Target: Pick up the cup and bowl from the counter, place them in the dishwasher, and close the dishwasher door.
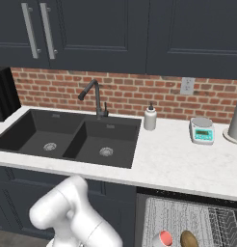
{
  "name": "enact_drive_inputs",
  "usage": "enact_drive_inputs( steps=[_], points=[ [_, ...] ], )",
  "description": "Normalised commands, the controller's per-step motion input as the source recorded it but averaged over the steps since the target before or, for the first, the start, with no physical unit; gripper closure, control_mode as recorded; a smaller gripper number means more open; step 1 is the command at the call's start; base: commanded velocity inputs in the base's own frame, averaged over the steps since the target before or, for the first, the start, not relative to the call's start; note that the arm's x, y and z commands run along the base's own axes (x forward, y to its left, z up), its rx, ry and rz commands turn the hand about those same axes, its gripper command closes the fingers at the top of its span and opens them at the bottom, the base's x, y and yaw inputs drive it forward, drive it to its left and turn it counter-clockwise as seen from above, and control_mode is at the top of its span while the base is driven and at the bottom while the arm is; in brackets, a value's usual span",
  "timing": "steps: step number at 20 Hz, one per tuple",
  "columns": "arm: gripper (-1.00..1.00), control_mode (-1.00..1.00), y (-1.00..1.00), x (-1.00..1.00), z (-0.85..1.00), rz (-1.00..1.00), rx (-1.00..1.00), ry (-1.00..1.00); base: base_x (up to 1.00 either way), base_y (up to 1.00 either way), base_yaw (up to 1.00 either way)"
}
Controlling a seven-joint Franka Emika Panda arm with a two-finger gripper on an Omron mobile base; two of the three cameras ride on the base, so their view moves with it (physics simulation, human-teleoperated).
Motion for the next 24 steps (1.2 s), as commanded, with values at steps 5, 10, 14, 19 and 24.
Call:
enact_drive_inputs(
  steps=[5, 10, 14, 19, 24],
  points=[
    [-1.0, -1.0, 0.0, 0.67, -0.91, 0.01, 0.0, -0.17, 0.0, 0.0, 0.0],
    [-1.0, -1.0, 0.0, 0.98, -0.49, 0.0, 0.01, -0.35, 0.0, 0.0, 0.0],
    [-1.0, -1.0, 0.03, 1.0, -0.06, 0.0, 0.02, -0.61, 0.0, 0.0, 0.0],
    [-1.0, -1.0, 0.12, 1.0, 0.46, 0.0, 0.0, -0.67, 0.0, 0.0, 0.0],
    [-1.0, -1.0, 0.3, 1.0, 0.65, 0.0, 0.0, -0.66, 0.0, 0.0, 0.0]
  ],
)
